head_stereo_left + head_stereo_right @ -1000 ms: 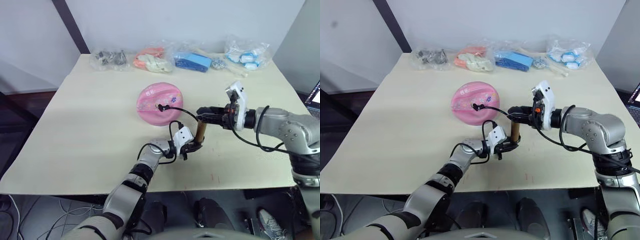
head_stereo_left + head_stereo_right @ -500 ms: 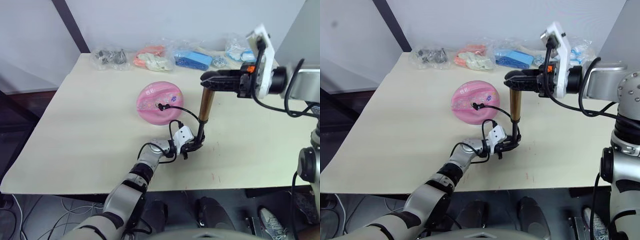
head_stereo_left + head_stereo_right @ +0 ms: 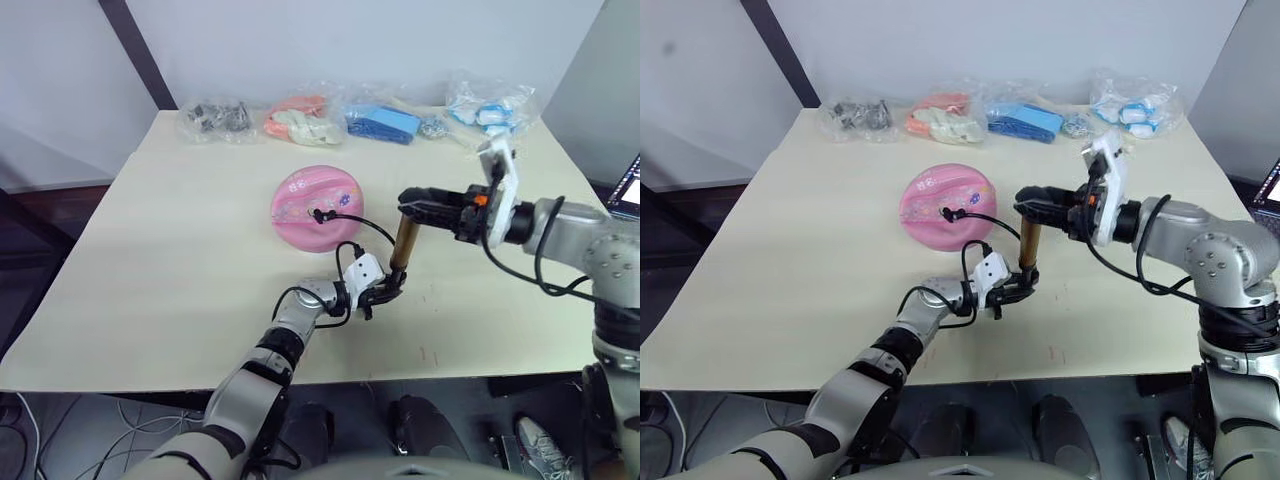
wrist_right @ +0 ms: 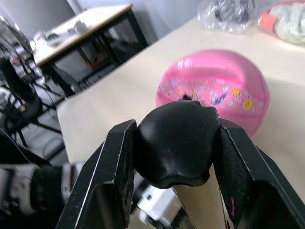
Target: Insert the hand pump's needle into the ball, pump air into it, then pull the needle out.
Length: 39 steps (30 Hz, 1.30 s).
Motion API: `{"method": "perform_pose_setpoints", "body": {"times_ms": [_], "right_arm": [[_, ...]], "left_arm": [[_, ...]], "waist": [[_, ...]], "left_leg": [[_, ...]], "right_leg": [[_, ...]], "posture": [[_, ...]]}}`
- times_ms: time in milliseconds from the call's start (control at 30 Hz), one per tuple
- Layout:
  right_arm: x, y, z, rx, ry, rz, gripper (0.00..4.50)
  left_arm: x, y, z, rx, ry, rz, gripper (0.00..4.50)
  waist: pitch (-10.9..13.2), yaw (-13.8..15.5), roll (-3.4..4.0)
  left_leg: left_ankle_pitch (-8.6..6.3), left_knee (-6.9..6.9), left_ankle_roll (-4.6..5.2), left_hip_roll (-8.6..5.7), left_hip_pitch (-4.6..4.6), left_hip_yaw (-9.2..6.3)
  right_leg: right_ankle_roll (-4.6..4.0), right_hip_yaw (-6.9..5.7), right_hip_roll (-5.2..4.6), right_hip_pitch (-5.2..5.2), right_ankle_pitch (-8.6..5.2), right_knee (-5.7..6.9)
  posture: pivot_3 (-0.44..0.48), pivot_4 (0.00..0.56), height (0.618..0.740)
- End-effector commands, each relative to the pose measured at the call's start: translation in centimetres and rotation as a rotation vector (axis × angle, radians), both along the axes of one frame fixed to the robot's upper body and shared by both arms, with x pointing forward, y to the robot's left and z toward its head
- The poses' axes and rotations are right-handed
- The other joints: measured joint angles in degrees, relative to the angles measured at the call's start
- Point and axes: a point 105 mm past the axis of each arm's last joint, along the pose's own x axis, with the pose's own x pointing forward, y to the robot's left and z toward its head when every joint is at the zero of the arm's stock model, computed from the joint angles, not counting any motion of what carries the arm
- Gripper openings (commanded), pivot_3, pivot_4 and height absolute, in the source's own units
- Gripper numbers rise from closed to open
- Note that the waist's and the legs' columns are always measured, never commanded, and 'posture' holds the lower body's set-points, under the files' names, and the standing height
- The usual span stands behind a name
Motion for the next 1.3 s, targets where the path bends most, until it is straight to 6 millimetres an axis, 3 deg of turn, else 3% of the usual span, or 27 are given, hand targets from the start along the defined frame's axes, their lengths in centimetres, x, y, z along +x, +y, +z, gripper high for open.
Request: {"method": "perform_pose_setpoints", "body": {"times_ms": [33,167,267,333,400,500,633,1033,1100,1300], "right_arm": [[-0.3,0.9,-6.5,-0.111,0.174,0.000,1.78],[-0.5,1.4,-8.4,-0.123,0.194,0.009,1.78],[-0.6,1.4,-8.0,-0.106,0.175,0.016,1.78],[-0.4,1.3,-6.4,-0.083,0.138,0.014,1.78],[0.0,1.0,-2.9,-0.053,0.056,0.013,1.78],[0.2,0.8,0.3,-0.030,-0.008,0.012,1.78],[-0.2,0.2,7.0,0.035,-0.120,0.028,1.78],[-1.7,-0.9,14.9,0.067,-0.232,0.026,1.78],[-1.5,-1.0,14.2,0.076,-0.210,0.024,1.78],[0.0,-1.1,6.9,0.045,-0.067,-0.039,1.78]], "left_arm": [[-1.6,1.8,-3.4,0.091,0.113,0.012,1.06],[-1.7,1.7,-3.4,0.088,0.113,0.013,1.06],[-1.8,1.6,-3.4,0.084,0.115,0.015,1.06],[-1.8,1.6,-3.5,0.085,0.116,0.016,1.06],[-1.9,1.7,-3.6,0.088,0.118,0.016,1.06],[-1.9,1.8,-3.7,0.091,0.119,0.015,1.06],[-2.0,1.8,-3.8,0.094,0.121,0.013,1.06],[-2.3,1.9,-3.8,0.093,0.126,0.003,1.06],[-2.3,1.9,-3.7,0.093,0.127,0.004,1.06],[-2.4,1.8,-3.6,0.091,0.129,0.001,1.06]], "waist": [[-0.1,0.0,-0.08],[-0.1,0.0,-0.19],[-0.1,0.0,-0.18],[-0.1,0.0,-0.18],[-0.1,0.0,-0.13],[0.1,0.2,-0.06],[0.4,0.2,0.28],[0.5,0.3,0.21],[0.6,0.3,0.23],[0.4,0.3,0.07]], "left_leg": [[0.00,-0.03,0.00,0.01,0.06,0.00],[0.00,-0.41,0.00,0.02,0.62,0.10],[0.00,-0.48,0.00,0.09,0.75,0.07],[0.00,-0.48,0.00,0.13,0.75,0.04],[0.00,-0.49,-0.01,0.14,0.74,0.02],[0.00,-0.48,-0.01,0.14,0.67,0.01],[0.00,-0.45,-0.01,0.07,0.16,0.03],[0.01,-0.40,0.00,-0.01,-0.36,-0.02],[0.01,-0.41,0.00,0.00,-0.41,-0.05],[0.01,-0.43,0.00,-0.02,-0.40,0.02]], "right_leg": [[-0.02,0.00,0.01,0.04,-0.02,0.00],[-0.08,0.09,0.01,0.37,-0.11,-0.06],[-0.11,0.07,0.10,0.48,-0.15,-0.09],[-0.11,0.05,0.15,0.48,-0.15,-0.09],[-0.12,0.05,0.16,0.48,-0.16,-0.10],[-0.13,0.04,0.15,0.44,-0.15,-0.12],[-0.29,0.08,0.05,-0.03,-0.04,-0.08],[-0.37,-0.03,-0.06,-0.49,0.01,-0.05],[-0.38,-0.06,-0.06,-0.53,0.02,-0.06],[-0.36,-0.05,-0.12,-0.46,0.01,-0.16]], "posture": [[0.000,0.150,0.740],[0.000,0.150,0.740],[0.000,0.150,0.740],[0.000,0.150,0.740],[0.000,0.150,0.740],[0.000,0.150,0.740],[0.000,0.150,0.740],[0.000,0.150,0.740],[0.000,0.150,0.740],[0.000,0.150,0.740]]}}
